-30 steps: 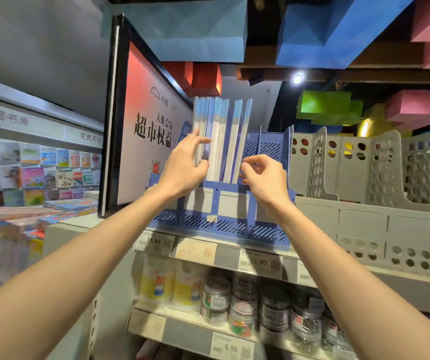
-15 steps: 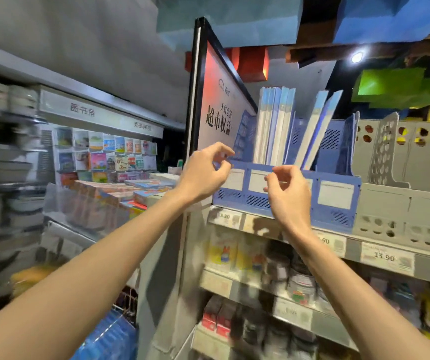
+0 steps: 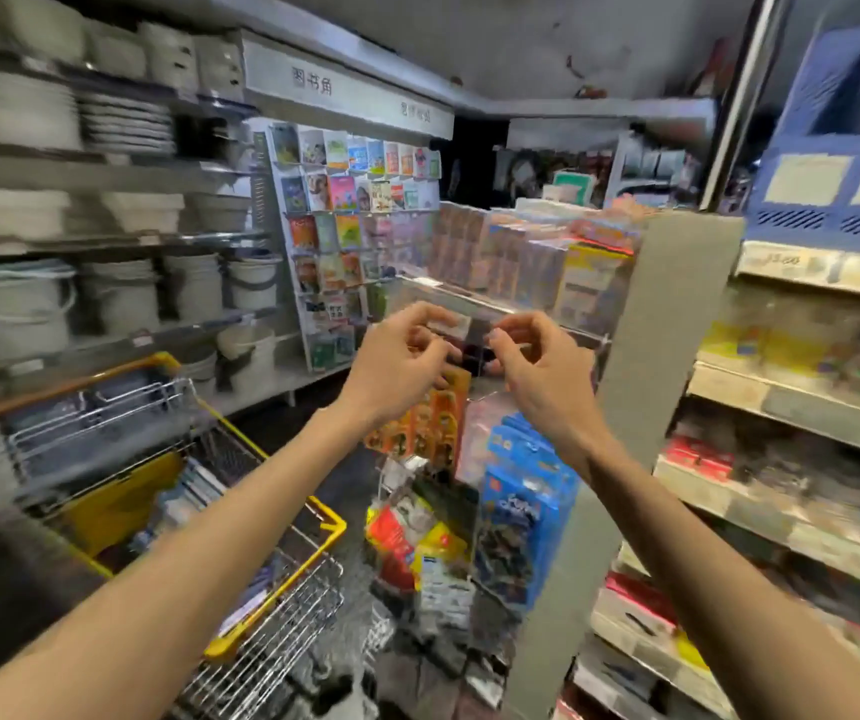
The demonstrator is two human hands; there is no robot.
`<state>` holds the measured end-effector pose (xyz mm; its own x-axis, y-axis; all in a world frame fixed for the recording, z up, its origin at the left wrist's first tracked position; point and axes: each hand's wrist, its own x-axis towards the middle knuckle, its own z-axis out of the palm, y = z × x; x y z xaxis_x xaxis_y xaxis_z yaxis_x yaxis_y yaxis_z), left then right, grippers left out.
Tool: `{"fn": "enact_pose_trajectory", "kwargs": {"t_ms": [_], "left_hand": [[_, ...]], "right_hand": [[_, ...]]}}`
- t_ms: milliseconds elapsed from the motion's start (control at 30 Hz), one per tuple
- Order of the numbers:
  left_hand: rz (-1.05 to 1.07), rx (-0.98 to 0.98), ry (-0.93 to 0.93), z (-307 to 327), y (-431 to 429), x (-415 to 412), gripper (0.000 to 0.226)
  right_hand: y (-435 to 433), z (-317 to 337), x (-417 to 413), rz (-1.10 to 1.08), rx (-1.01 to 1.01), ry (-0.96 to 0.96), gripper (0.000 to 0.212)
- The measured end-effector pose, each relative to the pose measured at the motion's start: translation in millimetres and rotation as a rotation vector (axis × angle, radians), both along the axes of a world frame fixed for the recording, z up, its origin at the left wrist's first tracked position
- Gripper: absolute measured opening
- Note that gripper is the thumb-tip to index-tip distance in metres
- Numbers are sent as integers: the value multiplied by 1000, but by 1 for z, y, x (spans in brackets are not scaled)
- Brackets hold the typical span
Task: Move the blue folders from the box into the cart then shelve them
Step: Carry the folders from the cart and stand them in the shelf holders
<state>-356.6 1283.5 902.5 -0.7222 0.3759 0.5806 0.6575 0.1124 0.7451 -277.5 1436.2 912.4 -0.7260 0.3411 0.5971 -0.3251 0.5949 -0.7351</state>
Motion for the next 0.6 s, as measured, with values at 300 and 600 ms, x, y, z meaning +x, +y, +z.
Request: {"fn": "enact_pose_trajectory", "kwargs": {"t_ms": [300,600], "left_hand": [[305,-142,-313,-166,-180,-47,21],[466,-437,-484,-269,-256,-125,19]], "right_hand": [[-165,-154,-78,275,52,-442,13],[-233,-275,-187,381,47,-722,12]]}}
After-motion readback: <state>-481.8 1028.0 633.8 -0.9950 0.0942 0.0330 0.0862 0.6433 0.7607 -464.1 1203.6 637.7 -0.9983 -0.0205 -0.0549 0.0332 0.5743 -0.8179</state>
